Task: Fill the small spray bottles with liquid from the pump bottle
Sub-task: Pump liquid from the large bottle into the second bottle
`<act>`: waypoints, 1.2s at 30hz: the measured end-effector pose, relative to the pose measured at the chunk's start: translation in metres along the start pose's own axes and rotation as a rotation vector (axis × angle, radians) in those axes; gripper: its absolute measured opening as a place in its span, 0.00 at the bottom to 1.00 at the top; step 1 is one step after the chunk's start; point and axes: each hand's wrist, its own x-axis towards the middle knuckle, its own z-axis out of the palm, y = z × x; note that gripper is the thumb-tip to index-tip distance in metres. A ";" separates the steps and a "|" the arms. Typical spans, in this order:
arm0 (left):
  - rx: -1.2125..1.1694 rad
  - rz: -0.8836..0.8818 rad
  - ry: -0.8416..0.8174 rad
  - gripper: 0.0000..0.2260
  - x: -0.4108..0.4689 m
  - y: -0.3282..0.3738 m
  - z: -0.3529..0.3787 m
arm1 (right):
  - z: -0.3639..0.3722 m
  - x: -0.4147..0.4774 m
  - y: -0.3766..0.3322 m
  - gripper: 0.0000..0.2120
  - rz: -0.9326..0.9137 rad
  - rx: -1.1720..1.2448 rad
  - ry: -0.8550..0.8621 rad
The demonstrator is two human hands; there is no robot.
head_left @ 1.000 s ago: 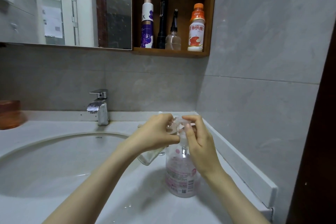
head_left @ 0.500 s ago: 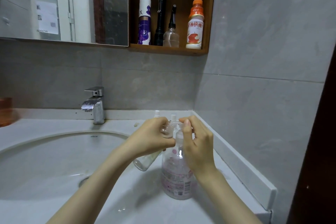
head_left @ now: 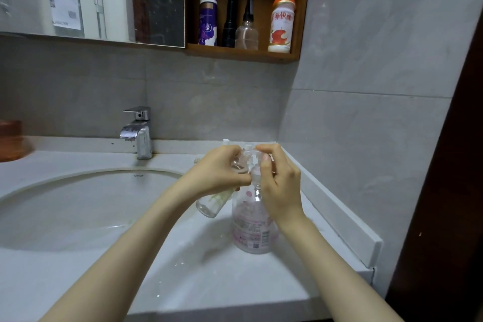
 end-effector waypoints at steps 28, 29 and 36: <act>0.071 -0.011 0.003 0.07 0.001 -0.001 -0.002 | -0.017 0.009 -0.013 0.22 0.005 -0.216 -0.099; 0.064 -0.014 0.003 0.07 0.001 -0.001 -0.003 | -0.018 0.011 -0.013 0.21 0.002 -0.215 -0.114; 0.050 -0.022 0.016 0.08 -0.001 -0.002 0.000 | -0.021 0.020 -0.005 0.07 0.001 -0.039 -0.178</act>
